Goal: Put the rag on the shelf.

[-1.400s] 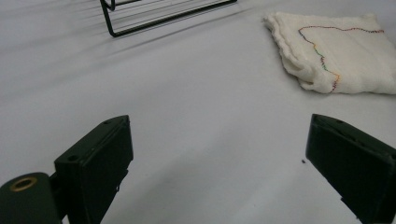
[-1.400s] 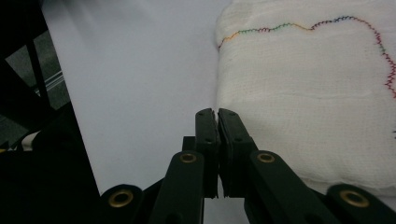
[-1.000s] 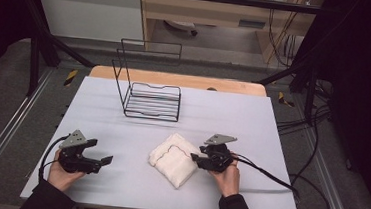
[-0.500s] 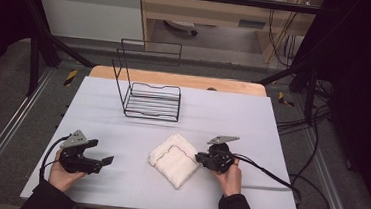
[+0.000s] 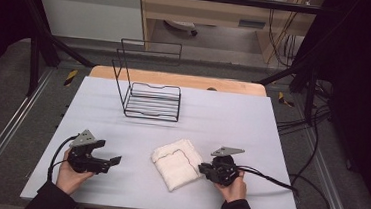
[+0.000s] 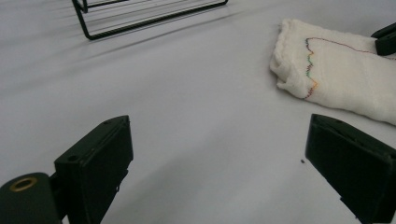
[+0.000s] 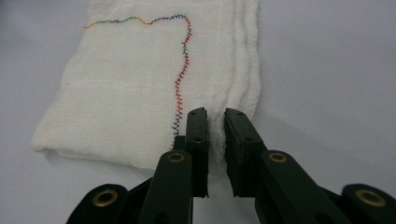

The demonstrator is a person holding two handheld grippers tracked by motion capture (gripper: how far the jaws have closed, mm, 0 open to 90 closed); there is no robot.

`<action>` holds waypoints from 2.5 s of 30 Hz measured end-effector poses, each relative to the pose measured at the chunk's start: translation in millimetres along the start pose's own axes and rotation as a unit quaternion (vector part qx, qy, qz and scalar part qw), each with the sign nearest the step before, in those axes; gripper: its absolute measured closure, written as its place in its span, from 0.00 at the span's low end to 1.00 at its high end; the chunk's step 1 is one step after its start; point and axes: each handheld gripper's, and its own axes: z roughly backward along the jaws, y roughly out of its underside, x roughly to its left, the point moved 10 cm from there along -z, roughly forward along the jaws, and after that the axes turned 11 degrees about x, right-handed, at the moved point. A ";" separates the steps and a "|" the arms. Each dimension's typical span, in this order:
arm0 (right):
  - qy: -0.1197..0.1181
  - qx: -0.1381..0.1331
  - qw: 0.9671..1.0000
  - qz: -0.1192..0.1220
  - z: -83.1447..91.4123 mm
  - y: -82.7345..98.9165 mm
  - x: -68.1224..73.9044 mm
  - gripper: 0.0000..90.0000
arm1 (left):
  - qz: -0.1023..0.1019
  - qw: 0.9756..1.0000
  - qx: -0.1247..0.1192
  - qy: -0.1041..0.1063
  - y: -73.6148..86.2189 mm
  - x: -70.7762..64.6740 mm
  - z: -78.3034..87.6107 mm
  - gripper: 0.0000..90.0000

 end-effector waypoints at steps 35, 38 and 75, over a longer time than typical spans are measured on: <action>-0.004 -0.087 0.996 0.014 19.6 -20.7 -26.9 0.19 | 0.098 0.993 0.064 0.013 -37.4 -65.4 -97.6 0.70; -0.003 -0.080 0.997 0.016 15.0 -27.6 -27.5 0.18 | 0.093 0.993 0.067 0.010 -38.5 -66.9 -99.5 0.73; -0.034 0.005 0.999 -0.009 -55.3 -80.3 -12.5 0.81 | 0.059 0.996 0.065 0.021 -38.8 -72.2 -102.6 0.86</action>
